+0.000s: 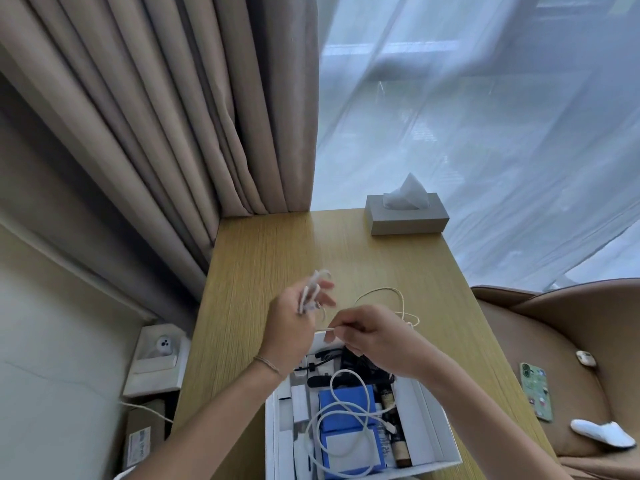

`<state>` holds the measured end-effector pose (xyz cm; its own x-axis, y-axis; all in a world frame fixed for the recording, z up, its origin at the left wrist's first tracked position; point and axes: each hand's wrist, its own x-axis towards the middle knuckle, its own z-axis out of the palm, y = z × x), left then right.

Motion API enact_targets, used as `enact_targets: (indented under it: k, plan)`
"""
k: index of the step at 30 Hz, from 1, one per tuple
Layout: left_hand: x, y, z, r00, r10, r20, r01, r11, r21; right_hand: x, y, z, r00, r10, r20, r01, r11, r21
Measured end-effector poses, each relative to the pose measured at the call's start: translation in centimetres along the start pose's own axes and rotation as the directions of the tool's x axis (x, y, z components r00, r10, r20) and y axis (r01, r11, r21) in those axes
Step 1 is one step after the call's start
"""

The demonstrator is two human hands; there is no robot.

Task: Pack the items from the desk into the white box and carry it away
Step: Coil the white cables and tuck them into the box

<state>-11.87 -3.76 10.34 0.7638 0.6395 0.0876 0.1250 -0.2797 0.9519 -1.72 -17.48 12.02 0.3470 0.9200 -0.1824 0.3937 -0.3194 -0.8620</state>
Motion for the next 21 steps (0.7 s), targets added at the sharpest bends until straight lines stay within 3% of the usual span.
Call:
enact_targets:
  k: [3,9,12,16,19,21]
  plan:
    - [-1.2,-0.8,0.0,0.97,-0.01,0.243,0.035,0.995,-0.098,0.1,-0.2,-0.7,0.994,0.0,-0.109,0.003,1.0,0.025]
    - [-1.4,-1.1,-0.4,0.912,-0.043,0.408,0.159,0.954,-0.255,0.6,0.6,-1.3,0.967,-0.042,-0.25,0.039,0.999,-0.017]
    - [-0.6,-0.9,-2.1,0.925,-0.071,0.374,0.224,0.896,-0.384,1.1,2.2,-2.5,0.96,0.01,-0.279,0.032,0.989,0.147]
    - [1.1,-1.9,-6.0,0.929,-0.213,0.303,0.369,0.591,-0.717,1.5,5.4,-3.9,0.926,0.109,-0.363,-0.012,0.965,0.261]
    - [2.5,-2.7,-8.0,0.926,-0.312,0.21,0.335,0.427,-0.84,2.0,7.4,-4.3,0.91,0.161,-0.383,-0.062,0.964,0.257]
    - [3.3,-3.3,-8.9,0.913,-0.392,0.11,0.278,0.402,-0.872,2.3,8.4,-4.4,0.898,0.19,-0.398,-0.104,0.968,0.228]
